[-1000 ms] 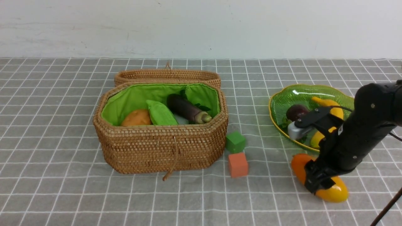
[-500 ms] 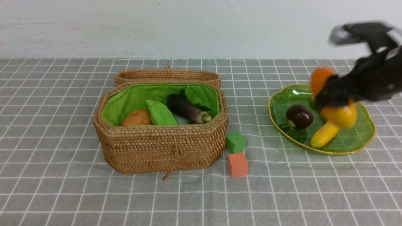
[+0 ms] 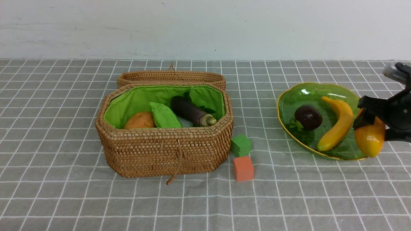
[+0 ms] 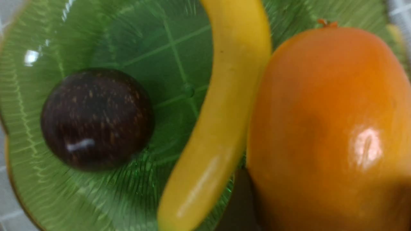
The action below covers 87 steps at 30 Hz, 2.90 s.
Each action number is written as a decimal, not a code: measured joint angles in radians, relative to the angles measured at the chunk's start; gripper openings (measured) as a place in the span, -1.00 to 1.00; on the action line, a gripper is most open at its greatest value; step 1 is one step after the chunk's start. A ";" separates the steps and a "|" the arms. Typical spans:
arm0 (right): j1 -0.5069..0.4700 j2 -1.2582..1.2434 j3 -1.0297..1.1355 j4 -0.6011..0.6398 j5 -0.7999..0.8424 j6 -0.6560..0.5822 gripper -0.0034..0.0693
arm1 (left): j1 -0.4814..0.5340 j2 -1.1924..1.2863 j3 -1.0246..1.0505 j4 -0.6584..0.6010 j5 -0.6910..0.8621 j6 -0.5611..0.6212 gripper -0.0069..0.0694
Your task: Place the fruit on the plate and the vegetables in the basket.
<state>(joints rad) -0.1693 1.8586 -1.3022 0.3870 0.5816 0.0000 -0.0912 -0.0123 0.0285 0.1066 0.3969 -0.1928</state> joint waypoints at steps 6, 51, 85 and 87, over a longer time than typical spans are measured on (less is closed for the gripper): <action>0.000 0.005 0.000 0.050 -0.024 0.000 0.76 | 0.000 0.000 0.000 0.000 0.000 0.000 -0.19; 0.000 -1.784 0.423 -0.210 0.431 -0.101 -0.94 | 0.000 0.000 0.000 0.000 0.000 0.000 -0.19; 0.153 -1.870 1.316 -0.362 -0.185 -0.102 -0.90 | 0.000 0.000 0.000 0.000 0.000 0.000 -0.19; 0.153 -1.870 1.317 -0.363 -0.192 -0.102 -0.90 | 0.000 0.000 0.000 0.000 0.000 0.000 -0.19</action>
<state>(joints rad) -0.0163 -0.0111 0.0151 0.0238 0.3893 -0.1018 -0.0912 -0.0123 0.0285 0.1066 0.3967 -0.1928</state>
